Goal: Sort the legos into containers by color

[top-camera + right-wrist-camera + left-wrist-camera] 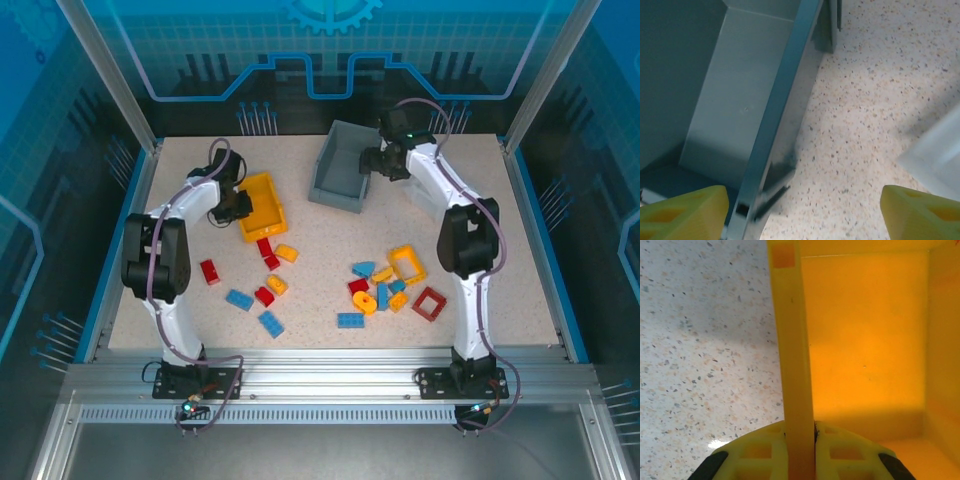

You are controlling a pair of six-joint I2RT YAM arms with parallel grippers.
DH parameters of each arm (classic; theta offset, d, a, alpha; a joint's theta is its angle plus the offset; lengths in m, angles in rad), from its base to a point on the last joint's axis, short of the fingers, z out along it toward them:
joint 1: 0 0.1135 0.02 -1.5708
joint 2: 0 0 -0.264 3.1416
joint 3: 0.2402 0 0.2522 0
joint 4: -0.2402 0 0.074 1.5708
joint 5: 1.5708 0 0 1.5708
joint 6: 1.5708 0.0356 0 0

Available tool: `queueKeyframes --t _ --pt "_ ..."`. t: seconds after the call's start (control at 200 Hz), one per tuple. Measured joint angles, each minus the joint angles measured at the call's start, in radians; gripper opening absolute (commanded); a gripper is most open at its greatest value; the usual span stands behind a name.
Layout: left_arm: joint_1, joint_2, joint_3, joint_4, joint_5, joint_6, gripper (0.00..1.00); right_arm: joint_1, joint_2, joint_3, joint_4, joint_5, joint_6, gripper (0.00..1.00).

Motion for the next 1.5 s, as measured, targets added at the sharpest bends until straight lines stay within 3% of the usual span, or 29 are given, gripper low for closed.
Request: queueKeyframes --t 0.155,0.405,0.56,0.955,1.356,1.501 --pt "-0.002 0.000 0.001 -0.001 -0.002 0.002 0.00 0.000 0.101 0.132 -0.047 0.001 -0.005 0.62" --pt "-0.002 0.042 0.069 -0.028 -0.005 0.049 0.00 0.015 0.175 0.199 -0.086 0.013 -0.030 0.28" --pt "-0.002 0.091 0.136 -0.032 -0.004 0.079 0.00 0.036 0.161 0.171 -0.082 0.066 -0.046 0.19" --pt "-0.055 0.157 0.230 -0.039 -0.002 0.138 0.00 0.149 -0.051 -0.169 -0.003 0.126 -0.032 0.19" --pt "-0.075 0.196 0.288 -0.061 0.005 0.158 0.00 0.166 -0.013 -0.091 -0.025 0.138 0.027 0.20" --pt "-0.075 0.218 0.321 -0.069 0.013 0.164 0.01 0.163 0.033 -0.004 -0.037 0.132 0.020 0.33"
